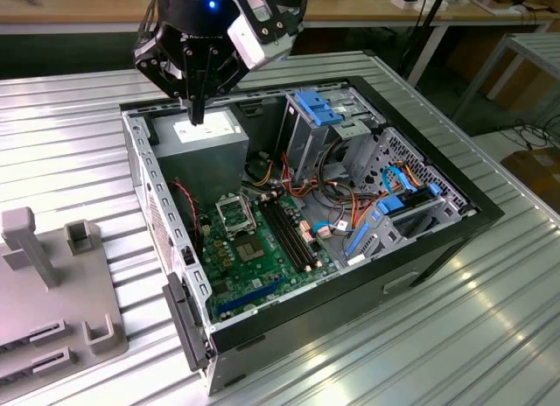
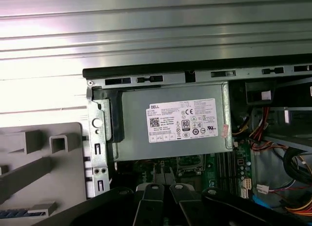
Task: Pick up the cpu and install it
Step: 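Reach for the cpu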
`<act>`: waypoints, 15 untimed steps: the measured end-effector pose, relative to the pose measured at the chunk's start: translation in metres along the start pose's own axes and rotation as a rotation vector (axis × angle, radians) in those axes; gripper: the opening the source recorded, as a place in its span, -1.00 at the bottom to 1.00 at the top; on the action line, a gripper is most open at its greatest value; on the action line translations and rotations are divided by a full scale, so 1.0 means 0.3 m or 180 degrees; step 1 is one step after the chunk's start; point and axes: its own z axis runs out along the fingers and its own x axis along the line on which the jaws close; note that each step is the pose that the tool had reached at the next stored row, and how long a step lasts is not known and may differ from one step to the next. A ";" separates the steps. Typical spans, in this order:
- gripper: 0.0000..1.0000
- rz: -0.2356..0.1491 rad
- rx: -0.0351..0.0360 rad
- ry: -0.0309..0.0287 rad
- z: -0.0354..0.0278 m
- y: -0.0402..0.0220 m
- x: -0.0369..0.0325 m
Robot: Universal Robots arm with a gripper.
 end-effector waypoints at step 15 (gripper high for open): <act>-0.79 0.0001 0.0001 0.0013 0.002 -0.003 0.033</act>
